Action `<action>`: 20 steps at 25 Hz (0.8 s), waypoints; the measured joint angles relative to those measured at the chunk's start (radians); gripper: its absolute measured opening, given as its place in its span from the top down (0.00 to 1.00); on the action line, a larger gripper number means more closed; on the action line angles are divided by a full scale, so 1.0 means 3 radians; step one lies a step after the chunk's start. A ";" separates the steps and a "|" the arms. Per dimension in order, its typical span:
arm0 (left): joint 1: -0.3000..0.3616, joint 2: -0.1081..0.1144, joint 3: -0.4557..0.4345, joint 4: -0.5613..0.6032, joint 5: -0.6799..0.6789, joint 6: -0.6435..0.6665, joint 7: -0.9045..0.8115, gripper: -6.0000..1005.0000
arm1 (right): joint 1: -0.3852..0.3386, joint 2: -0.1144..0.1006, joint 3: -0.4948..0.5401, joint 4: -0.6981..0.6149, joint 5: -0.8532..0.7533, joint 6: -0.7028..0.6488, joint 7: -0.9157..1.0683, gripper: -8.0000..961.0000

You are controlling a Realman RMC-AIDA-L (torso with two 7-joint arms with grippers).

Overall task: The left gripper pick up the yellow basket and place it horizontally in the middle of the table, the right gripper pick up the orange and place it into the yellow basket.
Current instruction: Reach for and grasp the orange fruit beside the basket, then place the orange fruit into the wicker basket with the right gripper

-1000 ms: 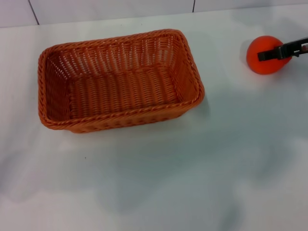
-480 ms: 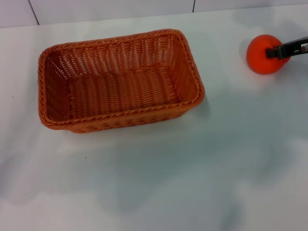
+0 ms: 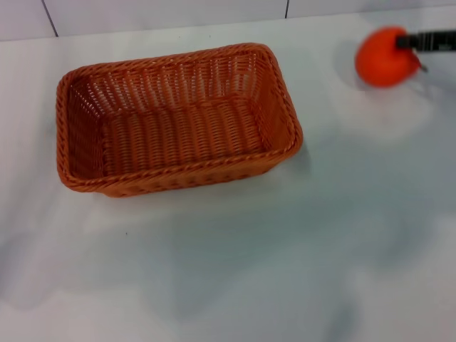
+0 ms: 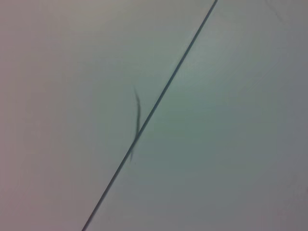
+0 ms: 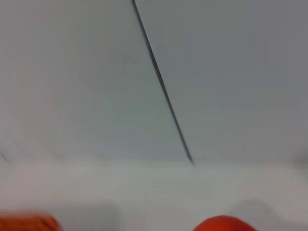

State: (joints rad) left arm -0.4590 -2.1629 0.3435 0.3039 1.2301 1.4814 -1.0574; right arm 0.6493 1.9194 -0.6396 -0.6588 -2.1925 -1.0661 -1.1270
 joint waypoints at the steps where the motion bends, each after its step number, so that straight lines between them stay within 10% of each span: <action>1: 0.0004 0.0000 0.0000 -0.0009 0.0000 0.0002 0.0000 0.14 | -0.0039 0.0005 0.0030 -0.0002 0.0239 -0.0071 -0.0099 0.92; 14: 0.0052 0.0000 0.0000 -0.0078 -0.0008 0.0050 -0.0019 0.14 | 0.0285 0.0490 -0.0285 0.0018 0.1670 -0.1036 -0.1094 0.91; 20: 0.0112 0.0000 -0.0023 -0.0120 -0.0033 0.0088 -0.0045 0.14 | 0.0363 0.0551 -0.0765 0.0063 0.1693 -0.0907 -0.1317 0.86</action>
State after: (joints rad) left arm -0.4254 -2.1629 0.3366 0.2680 1.2204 1.5079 -1.0708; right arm 0.7582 2.0847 -0.8691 -0.6400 -1.6845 -1.3382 -1.5222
